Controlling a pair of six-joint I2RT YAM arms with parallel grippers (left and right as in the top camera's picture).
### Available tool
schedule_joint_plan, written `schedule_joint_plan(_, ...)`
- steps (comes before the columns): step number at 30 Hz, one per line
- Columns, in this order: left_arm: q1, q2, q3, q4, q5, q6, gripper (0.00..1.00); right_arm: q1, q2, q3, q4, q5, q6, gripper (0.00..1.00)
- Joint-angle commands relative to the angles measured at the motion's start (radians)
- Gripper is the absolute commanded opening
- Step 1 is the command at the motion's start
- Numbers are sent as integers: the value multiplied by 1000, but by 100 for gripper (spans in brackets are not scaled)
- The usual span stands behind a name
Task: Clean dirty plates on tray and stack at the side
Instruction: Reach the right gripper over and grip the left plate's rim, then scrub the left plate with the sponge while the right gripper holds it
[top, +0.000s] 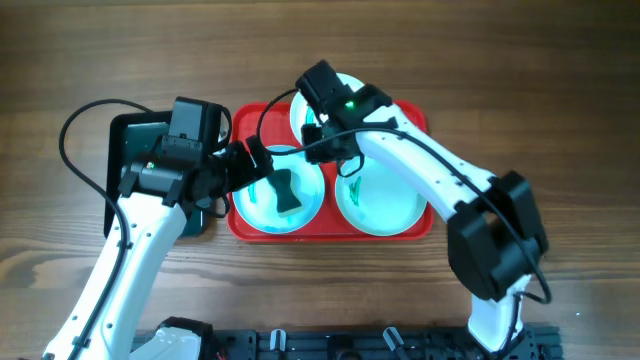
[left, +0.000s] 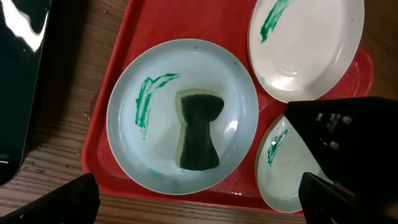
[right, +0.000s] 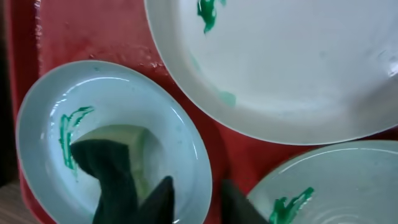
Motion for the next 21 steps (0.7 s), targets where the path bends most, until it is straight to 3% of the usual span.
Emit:
schedule_joint_plan(1,5,-1,7,-4,-13,1,100,-2,79,8,3,-62,-8,20)
schedule_joint_plan(2,5,-1,7,-5,-13,1,100,-2,101,8,3,-62,-26,16)
schedule_joint_plan(5,5,-1,7,-8,-14,2,100,-4,127,8,-4,-58,-27,17)
schedule_joint_plan(8,5,-1,7,-8,-14,2,100,-3,127,8,-9,-58,-77,28)
schedule_joint_plan(14,5,-1,7,-16,-13,5,100,-3,133,7,-15,-45,-103,28)
schedule_joint_plan(16,5,-1,7,-44,-25,9,98,-3,137,7,-14,-32,-103,20)
schedule_joint_plan(21,5,0,-16,-57,-43,30,88,-4,137,-2,-15,-35,-103,14)
